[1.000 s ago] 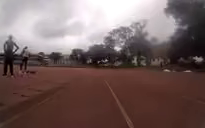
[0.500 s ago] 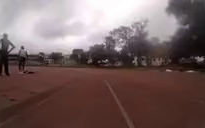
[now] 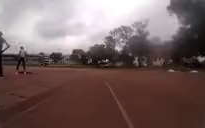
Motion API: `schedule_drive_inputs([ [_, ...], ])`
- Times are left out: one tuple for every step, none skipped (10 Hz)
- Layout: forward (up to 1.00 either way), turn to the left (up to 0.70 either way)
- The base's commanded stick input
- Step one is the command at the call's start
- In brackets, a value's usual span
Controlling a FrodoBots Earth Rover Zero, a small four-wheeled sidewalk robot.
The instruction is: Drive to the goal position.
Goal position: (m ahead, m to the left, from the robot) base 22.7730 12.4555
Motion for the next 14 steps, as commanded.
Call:
schedule_drive_inputs([
  [0.7, 0.0],
  [0.7, 0.0],
  [0.7, 0.0],
  [0.7, 0.0],
  [0.7, 0.0],
  [0.7, 0.0],
  [0.7, 0.0],
  [0.7, 0.0],
  [0.7, 0.0],
  [0.7, 0.0],
  [0.7, 0.0],
  [0.7, 0.0],
  [0.7, 0.0],
  [0.7, 0.0],
])
